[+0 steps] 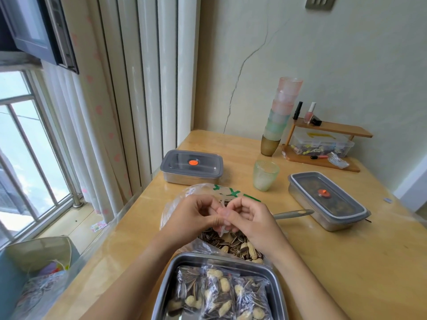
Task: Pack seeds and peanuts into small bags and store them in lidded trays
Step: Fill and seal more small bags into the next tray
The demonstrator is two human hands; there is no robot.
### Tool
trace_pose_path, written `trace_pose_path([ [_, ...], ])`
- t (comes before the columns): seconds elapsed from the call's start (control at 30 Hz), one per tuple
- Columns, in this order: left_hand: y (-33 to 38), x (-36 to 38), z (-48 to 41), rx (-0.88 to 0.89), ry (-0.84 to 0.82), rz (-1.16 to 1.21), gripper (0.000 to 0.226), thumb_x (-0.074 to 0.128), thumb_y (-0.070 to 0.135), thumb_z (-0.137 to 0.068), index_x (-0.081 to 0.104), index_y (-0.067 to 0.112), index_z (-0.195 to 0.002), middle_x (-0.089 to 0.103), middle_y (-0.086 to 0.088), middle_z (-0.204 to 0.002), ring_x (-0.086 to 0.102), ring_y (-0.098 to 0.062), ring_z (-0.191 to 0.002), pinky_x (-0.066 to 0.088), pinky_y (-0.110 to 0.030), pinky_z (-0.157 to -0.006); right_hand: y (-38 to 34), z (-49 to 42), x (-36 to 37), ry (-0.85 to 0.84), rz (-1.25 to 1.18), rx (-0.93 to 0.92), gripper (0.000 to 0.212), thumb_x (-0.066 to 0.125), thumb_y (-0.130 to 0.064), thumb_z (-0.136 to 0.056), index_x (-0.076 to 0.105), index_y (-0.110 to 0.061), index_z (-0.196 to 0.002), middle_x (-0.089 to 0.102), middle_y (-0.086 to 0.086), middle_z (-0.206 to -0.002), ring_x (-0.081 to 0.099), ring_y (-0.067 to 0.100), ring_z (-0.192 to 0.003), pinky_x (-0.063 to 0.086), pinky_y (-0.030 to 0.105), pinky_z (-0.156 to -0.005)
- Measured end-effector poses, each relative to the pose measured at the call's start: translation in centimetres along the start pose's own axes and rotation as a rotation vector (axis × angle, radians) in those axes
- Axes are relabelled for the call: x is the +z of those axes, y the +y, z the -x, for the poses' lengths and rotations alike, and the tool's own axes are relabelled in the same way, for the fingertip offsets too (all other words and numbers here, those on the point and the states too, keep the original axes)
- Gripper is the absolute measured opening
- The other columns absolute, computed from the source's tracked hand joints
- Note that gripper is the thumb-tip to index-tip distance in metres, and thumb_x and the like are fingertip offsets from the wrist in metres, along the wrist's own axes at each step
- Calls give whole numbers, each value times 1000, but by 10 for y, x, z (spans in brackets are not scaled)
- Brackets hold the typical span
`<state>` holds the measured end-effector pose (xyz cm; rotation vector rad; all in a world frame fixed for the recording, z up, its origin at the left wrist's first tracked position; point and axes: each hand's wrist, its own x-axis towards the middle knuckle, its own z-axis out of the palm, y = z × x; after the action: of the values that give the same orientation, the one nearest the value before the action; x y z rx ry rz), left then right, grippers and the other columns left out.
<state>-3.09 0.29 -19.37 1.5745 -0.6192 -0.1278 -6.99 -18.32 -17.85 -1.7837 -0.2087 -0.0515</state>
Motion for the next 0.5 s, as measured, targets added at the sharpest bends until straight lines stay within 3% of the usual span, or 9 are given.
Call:
trace_pose_path([
  [0.13,1,-4,-1,17,19,9,22,83,13,-82,71,-4,-88,72,-17,-72,67,-23,-64,53,-26,-64,1,-3,-3,61,-23,-2,8,70,-8,-97,72,-1,-93,76,11,-78,72,21,-69,55,25,-63],
  [0.33,3,1,1,19,12,-11,10,72,8,-95,72,-2,-92,70,-10,-72,65,-18,-66,49,-20,-64,2,-2,-2,82,-8,8,7,67,-6,-99,69,-1,-95,76,10,-82,74,21,-73,57,25,-65],
  [0.5,-1,0,-1,23,61,-68,6,73,6,-94,71,5,-88,69,-9,-71,64,-17,-66,49,-25,-64,1,-1,-3,126,55,16,8,70,-3,-94,69,-6,-87,76,10,-76,75,21,-70,57,30,-65],
])
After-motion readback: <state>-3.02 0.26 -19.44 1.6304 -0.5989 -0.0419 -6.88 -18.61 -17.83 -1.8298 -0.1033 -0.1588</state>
